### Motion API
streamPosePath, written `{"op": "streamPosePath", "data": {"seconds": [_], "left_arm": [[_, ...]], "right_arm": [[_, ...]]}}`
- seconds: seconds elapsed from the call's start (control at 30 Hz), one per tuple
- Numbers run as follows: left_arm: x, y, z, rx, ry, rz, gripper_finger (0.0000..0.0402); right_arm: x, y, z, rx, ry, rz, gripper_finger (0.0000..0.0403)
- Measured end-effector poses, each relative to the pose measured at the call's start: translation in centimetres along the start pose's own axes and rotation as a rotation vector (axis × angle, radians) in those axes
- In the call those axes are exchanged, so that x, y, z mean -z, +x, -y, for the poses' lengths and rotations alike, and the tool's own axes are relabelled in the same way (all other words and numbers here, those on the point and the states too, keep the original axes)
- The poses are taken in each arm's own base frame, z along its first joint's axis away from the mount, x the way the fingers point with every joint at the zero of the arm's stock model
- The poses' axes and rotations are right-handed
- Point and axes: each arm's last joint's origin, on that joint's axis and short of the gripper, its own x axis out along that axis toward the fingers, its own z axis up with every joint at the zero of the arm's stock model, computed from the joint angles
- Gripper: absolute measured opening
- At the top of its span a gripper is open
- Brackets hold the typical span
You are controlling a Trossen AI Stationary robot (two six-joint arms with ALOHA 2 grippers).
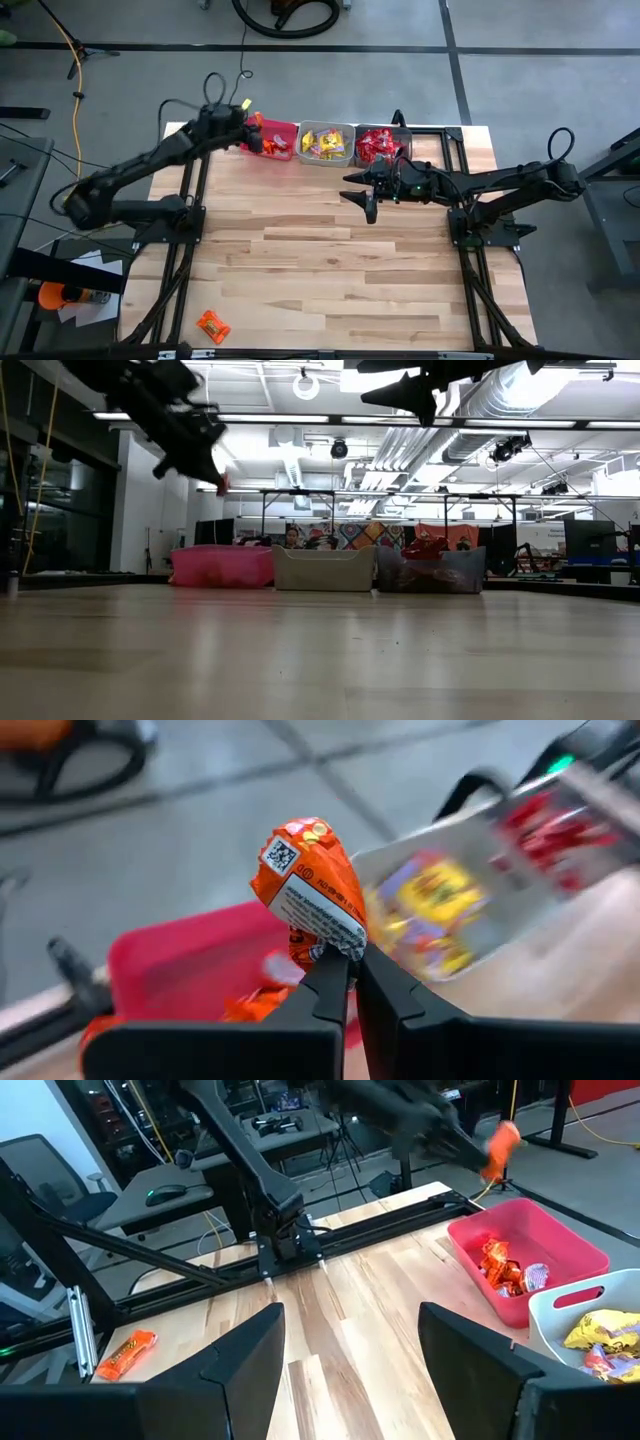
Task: Sort candy
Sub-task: Put the orange candy into the red bin
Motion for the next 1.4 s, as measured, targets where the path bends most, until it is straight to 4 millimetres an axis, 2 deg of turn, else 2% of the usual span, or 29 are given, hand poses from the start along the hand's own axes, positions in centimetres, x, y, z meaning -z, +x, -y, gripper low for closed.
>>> {"op": "streamPosePath", "data": {"seconds": [0.2, 0.37, 0.53, 0.63, 0.73, 0.83, 0.93, 1.23, 1.4], "left_arm": [[0.0, 5.4, -1.2, -0.118, -0.019, -0.284, 0.0002], [0.8, 7.9, -1.6, -0.169, -0.015, -0.415, 0.0029], [0.7, 8.0, -1.6, -0.193, -0.009, -0.416, 0.0087], [0.2, 7.1, -1.6, -0.24, 0.001, -0.381, 0.0124], [-0.6, 5.5, -2.0, -0.366, -0.024, -0.314, 0.0153], [-1.3, 4.3, -2.7, -0.45, -0.073, -0.255, 0.0163], [-1.0, 3.8, -3.9, -0.506, -0.129, -0.29, 0.0165], [1.0, 6.4, -6.9, -0.64, -0.293, -0.422, 0.0165], [2.4, 8.2, -8.6, -0.701, -0.521, -0.454, 0.0165]], "right_arm": [[0.0, 0.0, 0.0, 0.0, 0.02, 0.002, 0.0224], [0.0, 0.0, 0.0, 0.0, 0.048, 0.002, 0.0224], [0.0, 0.0, 0.0, 0.0, 0.048, 0.001, 0.0224], [0.0, 0.0, 0.0, 0.0, 0.047, 0.001, 0.0224], [0.0, 0.0, 0.0, 0.0, 0.044, 0.001, 0.0224], [0.0, 0.0, 0.0, 0.001, 0.03, 0.001, 0.0224], [0.0, 0.0, 0.0, 0.002, 0.017, 0.0, 0.0224], [-0.1, 0.1, 0.6, 0.024, 0.028, 0.005, 0.0224], [-0.2, 0.1, 0.7, 0.027, 0.033, 0.006, 0.0224]]}}
